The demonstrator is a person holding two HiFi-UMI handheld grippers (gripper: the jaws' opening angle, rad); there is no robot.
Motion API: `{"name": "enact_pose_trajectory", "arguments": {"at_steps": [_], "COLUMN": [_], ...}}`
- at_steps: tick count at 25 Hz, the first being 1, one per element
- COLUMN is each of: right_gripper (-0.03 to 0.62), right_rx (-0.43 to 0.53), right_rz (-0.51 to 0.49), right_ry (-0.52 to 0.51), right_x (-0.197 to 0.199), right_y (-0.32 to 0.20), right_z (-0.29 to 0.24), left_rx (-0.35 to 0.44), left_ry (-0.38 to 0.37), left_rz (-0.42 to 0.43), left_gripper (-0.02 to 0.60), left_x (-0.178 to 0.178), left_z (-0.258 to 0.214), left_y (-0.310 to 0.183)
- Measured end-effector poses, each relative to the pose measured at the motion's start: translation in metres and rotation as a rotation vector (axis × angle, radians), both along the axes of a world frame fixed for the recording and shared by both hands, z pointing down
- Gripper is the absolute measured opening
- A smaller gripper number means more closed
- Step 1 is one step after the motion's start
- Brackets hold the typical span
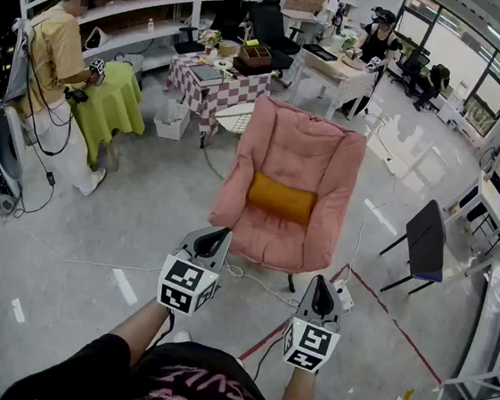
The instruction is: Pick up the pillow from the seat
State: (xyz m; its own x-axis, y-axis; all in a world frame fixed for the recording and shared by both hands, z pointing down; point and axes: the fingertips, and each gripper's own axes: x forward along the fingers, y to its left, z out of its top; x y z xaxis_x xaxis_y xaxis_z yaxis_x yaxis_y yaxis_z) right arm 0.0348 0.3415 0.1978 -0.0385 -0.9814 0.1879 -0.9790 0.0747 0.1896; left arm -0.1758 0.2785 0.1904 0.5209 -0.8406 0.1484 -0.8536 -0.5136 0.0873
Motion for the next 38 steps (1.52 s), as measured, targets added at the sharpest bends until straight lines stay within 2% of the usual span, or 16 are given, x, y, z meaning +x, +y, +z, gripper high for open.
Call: {"name": "enact_pose_trajectory", "arguments": {"at_steps": [6,10,17,25,27,31,38], "right_gripper": [0.02,0.02,0.02,0.02,0.02,0.02,0.02], "right_rx": [0.01,0.014,0.03,0.039,0.037,0.032,0.033], "right_rz": [0.011,0.027,0.022,0.079,0.088,0.101,0.117], "right_ry": [-0.042,-0.029,-0.013,-0.015,0.017,0.014,0.019], "right_x": [-0.001,-0.002,-0.026,-0.053,-0.06,-0.073,-0.073], "right_y": [-0.003,-0.002,-0.005,-0.006,-0.006,-0.002,-0.001], "right_z": [0.001,0.002,0.003,0.009,0.011,0.012,0.017], "left_rx": [0.001,-0.003,-0.014,-0.005,-0.01,-0.021,-0.011], "left_ry": [-0.006,-0.003,0.01,-0.004,0.005,0.017,0.044], "left_rz": [-0.009,-0.001,0.018,0.055,0.069,0.095,0.101], "left_gripper": [0.009,0.009,0.009,0.009,0.009,0.009,0.009], "left_x": [-0.007,-0.012,-0.029,-0.053,-0.058,-0.063,-0.063], "left_z": [0.004,0.007,0.013,0.024,0.027,0.03,0.03], "left_y": [-0.007,-0.01,-0.021,-0.029,-0.03,-0.03,-0.03]}}
